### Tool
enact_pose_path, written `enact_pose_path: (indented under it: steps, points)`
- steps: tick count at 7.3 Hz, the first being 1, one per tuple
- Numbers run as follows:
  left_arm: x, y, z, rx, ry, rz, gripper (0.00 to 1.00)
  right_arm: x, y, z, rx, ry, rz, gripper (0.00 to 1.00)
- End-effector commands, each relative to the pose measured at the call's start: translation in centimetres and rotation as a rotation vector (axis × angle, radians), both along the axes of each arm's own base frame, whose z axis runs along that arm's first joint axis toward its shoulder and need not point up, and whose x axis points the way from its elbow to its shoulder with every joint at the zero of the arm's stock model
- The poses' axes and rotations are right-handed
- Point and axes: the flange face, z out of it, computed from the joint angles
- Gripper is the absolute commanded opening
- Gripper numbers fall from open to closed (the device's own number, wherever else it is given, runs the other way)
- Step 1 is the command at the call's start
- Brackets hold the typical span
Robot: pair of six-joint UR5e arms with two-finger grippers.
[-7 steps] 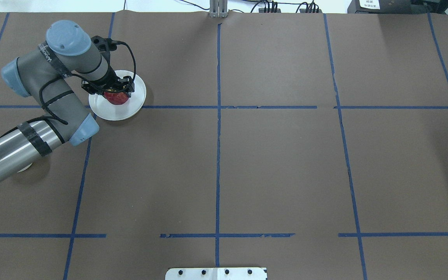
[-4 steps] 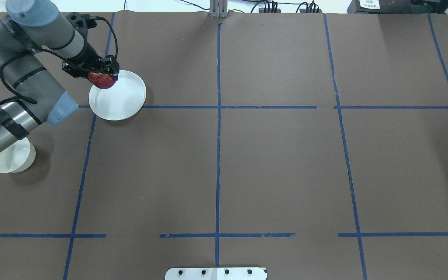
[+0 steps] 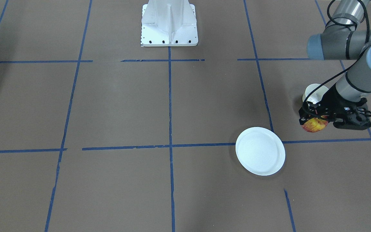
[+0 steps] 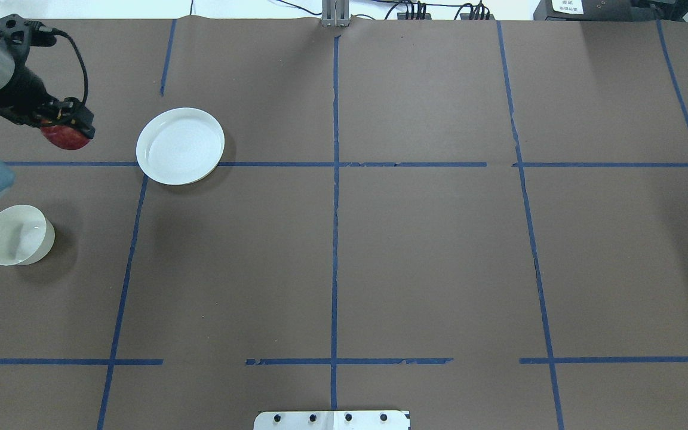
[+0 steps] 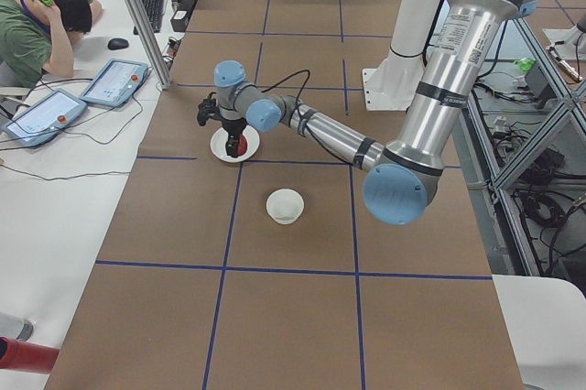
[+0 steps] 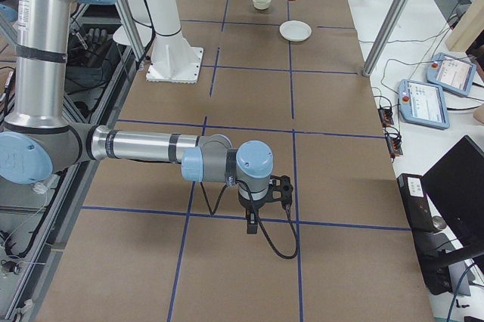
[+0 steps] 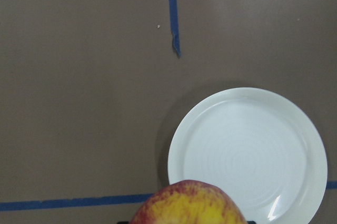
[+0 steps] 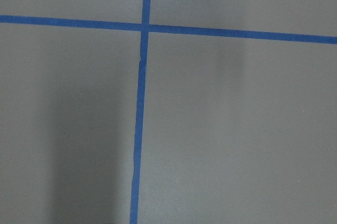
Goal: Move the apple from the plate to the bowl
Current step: 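Carry the apple with the left gripper over the white bowl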
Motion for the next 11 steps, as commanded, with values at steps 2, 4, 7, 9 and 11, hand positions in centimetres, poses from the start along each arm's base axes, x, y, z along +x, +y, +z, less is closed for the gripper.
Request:
enact_pose_path:
  steps: [2, 4, 7, 9, 11]
  points:
    - [-5.2, 8.9, 9.7, -0.002, -0.012, -0.034, 0.26, 0.0, 0.0, 0.0, 0.0, 0.0, 0.0, 1.0]
    - [-5.1, 9.6, 12.9, -0.005, 0.008, -0.151, 0.26, 0.0, 0.0, 0.0, -0.001, 0.0, 0.0, 1.0]
    - [-2.6, 10.8, 13.9, -0.026, 0.026, -0.125, 0.27, 0.0, 0.0, 0.0, 0.0, 0.0, 0.0, 1.0]
    - [-1.7, 12.5, 15.1, -0.045, 0.011, -0.089, 0.28, 0.0, 0.0, 0.0, 0.0, 0.0, 0.0, 1.0]
    - [-0.7, 13.2, 15.6, -0.053, 0.006, -0.063, 0.33, 0.0, 0.0, 0.0, 0.0, 0.0, 0.0, 1.0]
